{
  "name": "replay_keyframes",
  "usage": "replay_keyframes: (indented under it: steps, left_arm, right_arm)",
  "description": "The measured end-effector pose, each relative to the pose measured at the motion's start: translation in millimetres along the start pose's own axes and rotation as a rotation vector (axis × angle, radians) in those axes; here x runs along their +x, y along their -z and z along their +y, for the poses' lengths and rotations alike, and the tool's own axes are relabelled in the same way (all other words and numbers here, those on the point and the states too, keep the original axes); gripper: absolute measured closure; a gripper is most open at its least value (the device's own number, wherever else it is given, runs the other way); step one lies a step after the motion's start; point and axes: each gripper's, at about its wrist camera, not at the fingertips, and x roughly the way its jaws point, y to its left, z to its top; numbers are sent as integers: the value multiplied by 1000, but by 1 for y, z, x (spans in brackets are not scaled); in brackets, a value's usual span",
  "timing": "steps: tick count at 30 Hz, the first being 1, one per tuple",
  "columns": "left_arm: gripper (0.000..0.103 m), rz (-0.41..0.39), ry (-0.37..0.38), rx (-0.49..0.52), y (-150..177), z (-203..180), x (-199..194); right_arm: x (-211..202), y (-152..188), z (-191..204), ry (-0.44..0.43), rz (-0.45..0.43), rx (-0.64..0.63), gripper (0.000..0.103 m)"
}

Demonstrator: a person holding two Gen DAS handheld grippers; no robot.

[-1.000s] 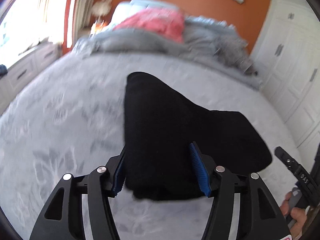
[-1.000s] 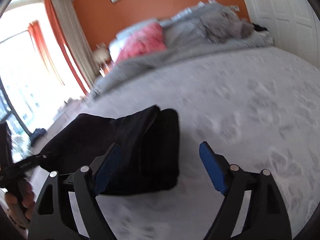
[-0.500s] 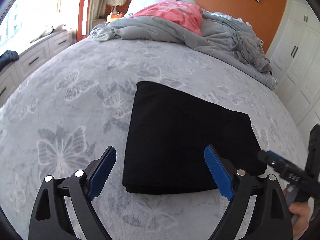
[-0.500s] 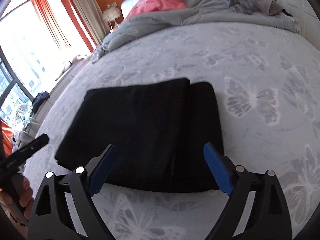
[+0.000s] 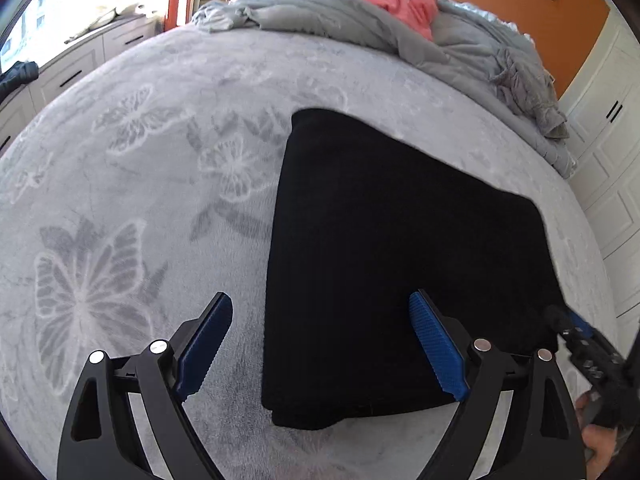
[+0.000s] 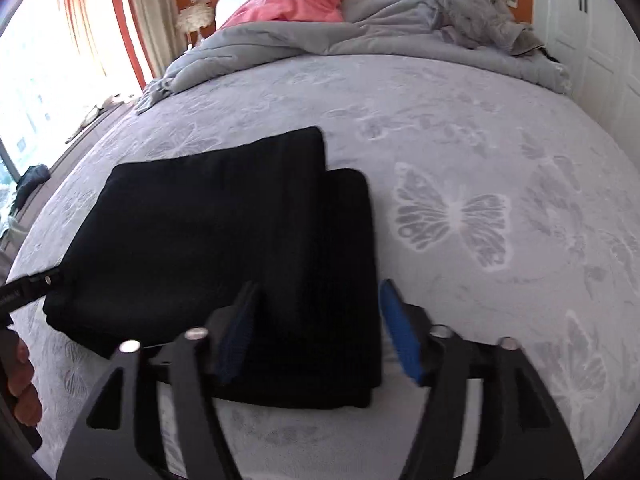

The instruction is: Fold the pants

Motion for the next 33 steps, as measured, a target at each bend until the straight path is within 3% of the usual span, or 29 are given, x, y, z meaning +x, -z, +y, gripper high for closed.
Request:
replay_keyframes:
  steps: [3,4,5,6,7,9,10,14,17,18,19,23,26,27,29,31,33]
  left_arm:
    - [14,-12,58,-62,7,10,9]
    - [16,-2,85,-89,7,13,13]
    - [18,9,121,-103,6,14,16]
    - [41,18,153,-96,4,13,19]
    - [55,43,196,-99,2,11,19]
    - [71,41,197,-111,-4,7,5]
    - [73,34,210,-100,-7,5,-7]
    - [73,46,264,-68,3,8,-65]
    - [65,123,185,3,32,9,-66]
    - [64,175,140,31,45,9,-55]
    - [62,187,114,41,54,10,-50]
    - [60,45,67,53,62,9,-92]
    - [57,-93,9,117,68,-5,-125]
    - [56,-120,-20,150,71,-13,-131]
    - [56,-159,-64,206,79,-28,-140]
    - [56,-166,-91,251,80,-41,-142]
    - [56,-149,-90,266,83,-47,-143]
  right_arm:
    - [25,7,-10,-70,95,55,19]
    - [36,11,-16,-159,122,121,24]
    - [43,14,-24,-232,140,202,42]
    - [42,12,-28,-259,133,246,57]
    - [35,6,-28,-295,131,261,67]
    - [7,-4,-24,-360,92,254,73]
    - [-9,-5,-22,-389,75,240,73]
    - [-52,21,-24,-395,91,143,69]
    - [-26,64,-27,-306,234,102,58]
    - [-28,74,-31,-294,224,116,49]
    - [-40,75,-35,-300,180,146,48]
    - [-84,50,-13,-242,12,45,45]
    - [-56,39,4,-258,89,24,37]
    - [-38,42,8,-246,143,29,43]
    - [-15,52,11,-227,207,66,73]
    - [-41,47,11,-248,146,83,86]
    - [-76,38,16,-270,70,49,88]
